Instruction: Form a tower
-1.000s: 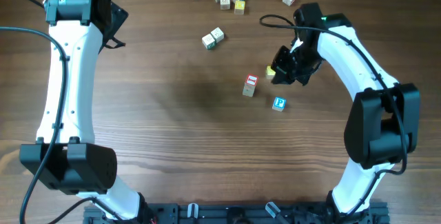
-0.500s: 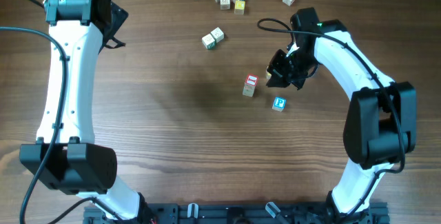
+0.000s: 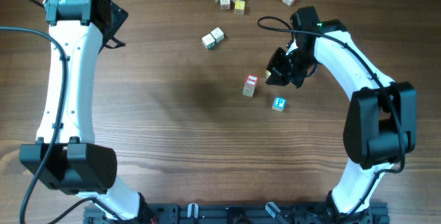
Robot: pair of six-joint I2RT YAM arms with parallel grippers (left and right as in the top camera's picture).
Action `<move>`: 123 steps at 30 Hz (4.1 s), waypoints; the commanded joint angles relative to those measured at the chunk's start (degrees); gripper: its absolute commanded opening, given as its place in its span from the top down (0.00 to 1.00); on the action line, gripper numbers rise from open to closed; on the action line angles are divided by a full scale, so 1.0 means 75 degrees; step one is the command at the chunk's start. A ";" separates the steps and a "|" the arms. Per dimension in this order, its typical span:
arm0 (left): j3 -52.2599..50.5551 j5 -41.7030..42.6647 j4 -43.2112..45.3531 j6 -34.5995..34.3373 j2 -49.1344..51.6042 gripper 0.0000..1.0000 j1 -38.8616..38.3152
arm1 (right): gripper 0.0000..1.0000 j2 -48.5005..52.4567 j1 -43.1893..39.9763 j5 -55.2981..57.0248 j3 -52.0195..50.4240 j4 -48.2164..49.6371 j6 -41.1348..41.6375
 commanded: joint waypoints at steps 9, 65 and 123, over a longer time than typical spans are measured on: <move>0.0029 -0.0157 -0.0003 0.0102 0.0076 0.00 0.0020 | 0.96 0.0358 0.0166 -0.0414 -0.0093 0.0044 0.0251; 0.0029 -0.0157 -0.0003 0.0102 0.0076 0.00 0.0020 | 0.96 0.0361 0.0166 -0.0866 -0.0090 0.0650 0.0431; 0.0029 -0.0271 0.0493 0.0102 0.0076 0.00 0.0020 | 0.96 -0.0851 0.0790 0.2159 -0.1279 0.0831 0.1000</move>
